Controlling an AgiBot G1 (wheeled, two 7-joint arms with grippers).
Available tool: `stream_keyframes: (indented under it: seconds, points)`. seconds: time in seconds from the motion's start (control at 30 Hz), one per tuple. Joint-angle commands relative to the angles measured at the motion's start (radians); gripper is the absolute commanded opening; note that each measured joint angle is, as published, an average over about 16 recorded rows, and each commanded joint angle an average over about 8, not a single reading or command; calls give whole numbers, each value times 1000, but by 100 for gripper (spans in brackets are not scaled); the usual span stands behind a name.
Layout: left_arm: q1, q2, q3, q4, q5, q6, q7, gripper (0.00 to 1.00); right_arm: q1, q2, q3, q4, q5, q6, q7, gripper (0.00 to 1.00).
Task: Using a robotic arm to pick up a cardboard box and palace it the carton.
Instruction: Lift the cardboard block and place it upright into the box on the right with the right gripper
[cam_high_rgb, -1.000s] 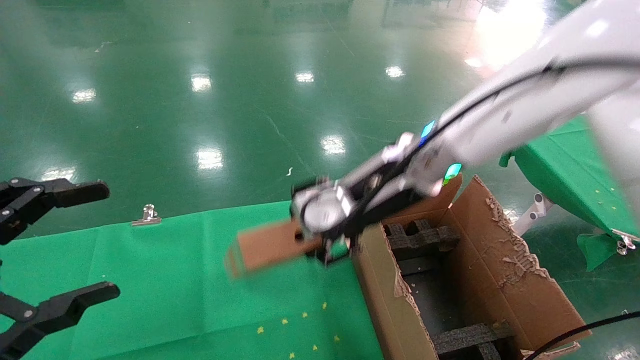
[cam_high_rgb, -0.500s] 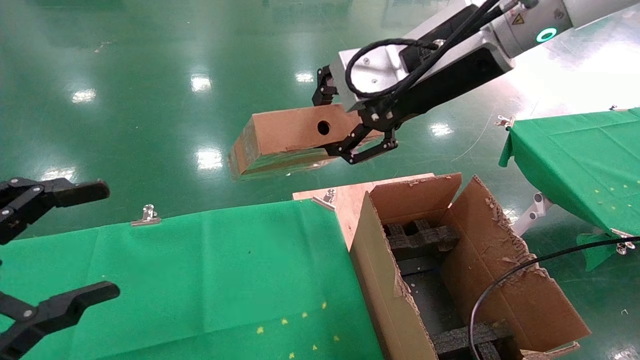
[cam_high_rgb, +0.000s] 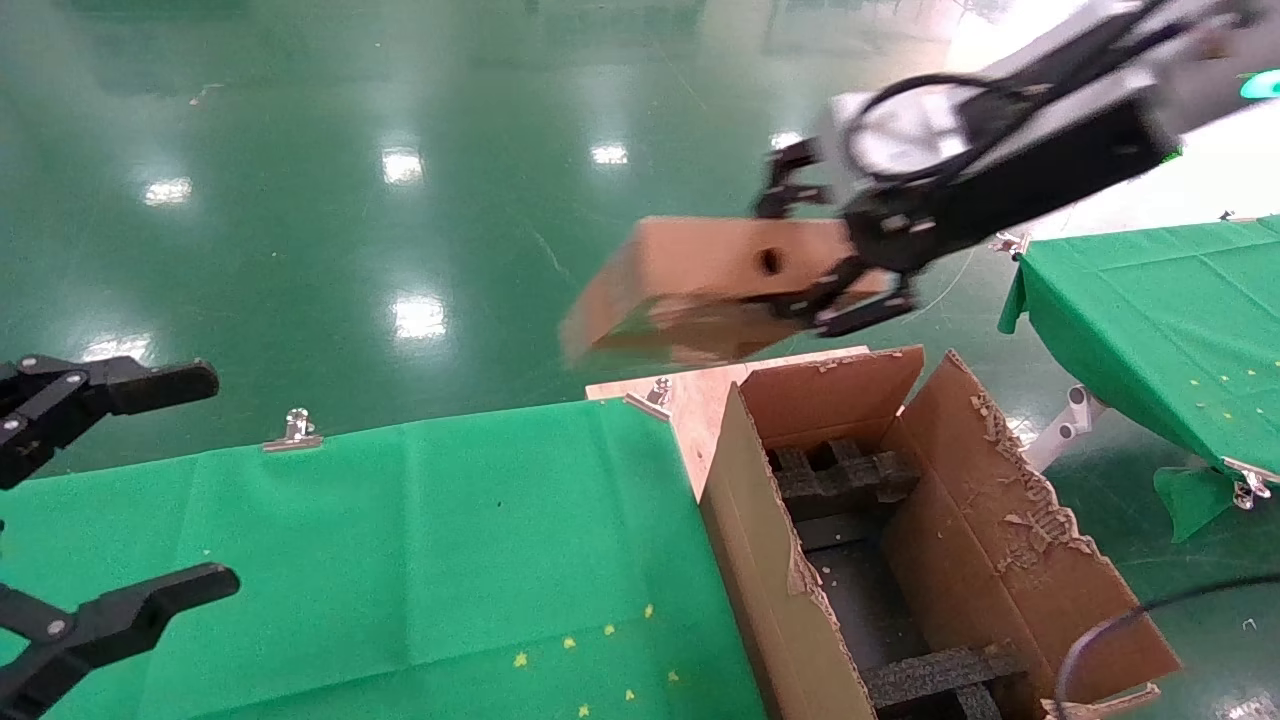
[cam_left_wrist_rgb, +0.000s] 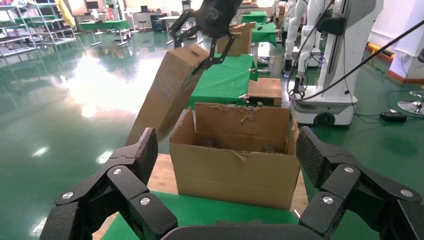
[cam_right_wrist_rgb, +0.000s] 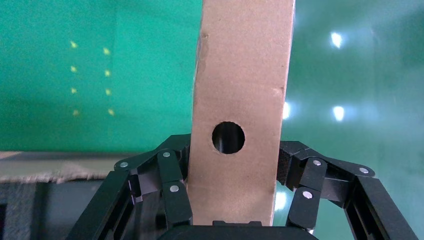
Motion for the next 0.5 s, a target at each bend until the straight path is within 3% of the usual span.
stream_keyframes:
  seconds: [0.03,0.5]
  points:
    - [0,0,0,0,0,0,0,100,20,38,-33,0,14,0,10,0]
    - [0,0,0,0,0,0,0,100,218,331,-288,118,-94,3,98,0]
